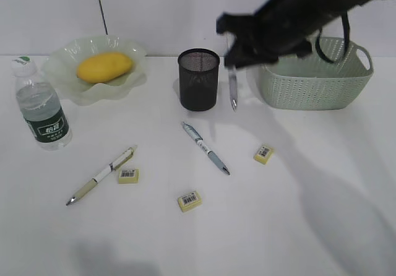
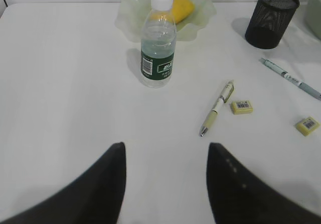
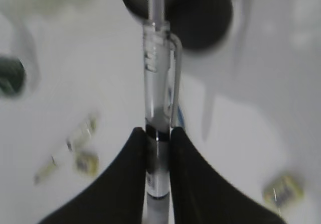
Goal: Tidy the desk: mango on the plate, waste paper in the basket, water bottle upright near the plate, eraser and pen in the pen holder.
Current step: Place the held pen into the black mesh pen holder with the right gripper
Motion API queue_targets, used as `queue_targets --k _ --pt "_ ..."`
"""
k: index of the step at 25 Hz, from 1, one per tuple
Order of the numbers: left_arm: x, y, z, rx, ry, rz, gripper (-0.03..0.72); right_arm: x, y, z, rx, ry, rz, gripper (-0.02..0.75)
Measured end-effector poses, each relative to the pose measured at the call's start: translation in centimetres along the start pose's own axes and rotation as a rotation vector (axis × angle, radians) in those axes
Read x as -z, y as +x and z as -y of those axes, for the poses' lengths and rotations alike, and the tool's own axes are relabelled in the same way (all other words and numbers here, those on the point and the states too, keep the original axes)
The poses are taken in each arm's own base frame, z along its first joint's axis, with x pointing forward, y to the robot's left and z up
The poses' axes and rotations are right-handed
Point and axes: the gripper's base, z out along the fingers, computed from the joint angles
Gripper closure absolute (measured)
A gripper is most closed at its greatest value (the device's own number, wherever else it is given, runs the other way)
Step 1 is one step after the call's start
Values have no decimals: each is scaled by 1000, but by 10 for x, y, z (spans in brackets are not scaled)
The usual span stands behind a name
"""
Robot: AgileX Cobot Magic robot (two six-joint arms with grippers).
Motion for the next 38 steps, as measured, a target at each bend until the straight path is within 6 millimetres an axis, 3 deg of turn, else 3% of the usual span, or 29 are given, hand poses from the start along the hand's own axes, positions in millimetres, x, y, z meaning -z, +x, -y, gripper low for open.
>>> queue_targets --k 6,11,17,25,38 --pt "0 0 0 0 0 0 291 11 -44 -16 109 -21 361 621" --pt "0 0 0 0 0 0 293 -2 -55 -9 155 19 515 621" --pt "0 0 0 0 0 0 294 -25 -55 -2 198 55 559 621" --pt "0 0 0 0 0 0 298 -60 -41 -16 364 61 595 622" --pt "0 0 0 0 0 0 309 -110 -20 2 379 92 537 622"
